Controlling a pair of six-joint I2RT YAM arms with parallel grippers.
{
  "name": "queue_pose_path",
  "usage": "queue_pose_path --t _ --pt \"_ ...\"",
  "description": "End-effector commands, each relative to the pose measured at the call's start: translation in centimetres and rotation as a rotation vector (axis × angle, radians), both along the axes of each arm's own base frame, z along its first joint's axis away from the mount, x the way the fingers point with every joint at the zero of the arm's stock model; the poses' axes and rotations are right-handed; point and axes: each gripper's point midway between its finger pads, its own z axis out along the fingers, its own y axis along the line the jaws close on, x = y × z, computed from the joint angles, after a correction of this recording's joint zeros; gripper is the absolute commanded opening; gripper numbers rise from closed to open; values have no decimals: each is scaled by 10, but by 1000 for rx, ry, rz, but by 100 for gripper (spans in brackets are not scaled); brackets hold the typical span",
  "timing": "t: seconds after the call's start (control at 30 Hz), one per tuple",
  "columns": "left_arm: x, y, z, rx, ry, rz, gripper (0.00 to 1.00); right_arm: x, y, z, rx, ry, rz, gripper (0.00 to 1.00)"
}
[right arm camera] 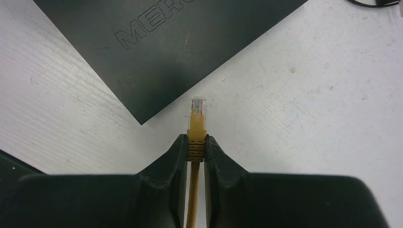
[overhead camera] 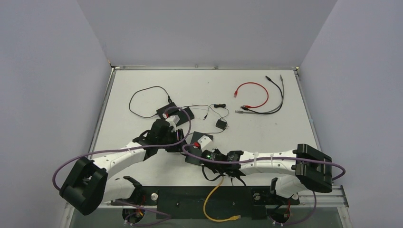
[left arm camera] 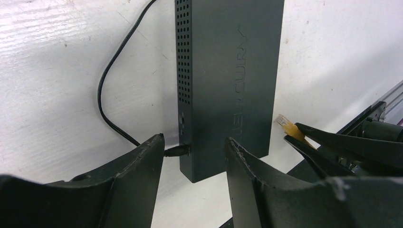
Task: Insert the plug into the switch port
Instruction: Insert the connector into the switch port.
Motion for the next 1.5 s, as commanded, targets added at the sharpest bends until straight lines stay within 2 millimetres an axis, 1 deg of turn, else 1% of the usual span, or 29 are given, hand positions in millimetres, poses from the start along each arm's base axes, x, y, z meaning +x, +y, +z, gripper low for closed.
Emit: queue_pose_path --t 0.0,0.07,0.27,0.47,0.6,0.73,0.87,1.0,1.07,1.13,1.27,1.3,1.47 --pt "20 -15 18 -54 -65 -34 47 0 15 -10 65 46 -15 0" --pt "23 -16 15 -53 -60 -34 47 2 17 -16 77 58 -17 0" --pt "29 -17 11 -49 -46 -34 47 7 22 -23 112 53 -5 0" --pt "33 -17 11 -43 -49 -29 47 10 35 -22 171 14 51 0" --pt "34 -15 9 -36 -50 -22 47 11 42 -22 172 -18 98 0" --pt "37 -10 6 -14 -56 -7 47 14 56 -18 195 -49 144 0" --pt "42 -7 3 2 -60 1 47 14 62 -15 192 -68 178 0" --pt "45 -7 -2 18 -54 -5 47 16 60 -15 174 -77 181 0" --pt "52 -10 0 12 -79 -8 47 17 57 -17 156 -82 173 0" --pt "55 -10 -2 14 -84 -14 46 18 54 -17 144 -86 161 0" --pt "54 -15 -3 -6 -77 -41 46 17 52 -16 153 -93 154 0" --pt "53 -16 -3 -7 -77 -45 44 18 50 -15 157 -98 152 0" --pt "51 -16 -5 -10 -70 -52 42 20 46 -18 150 -115 149 0"
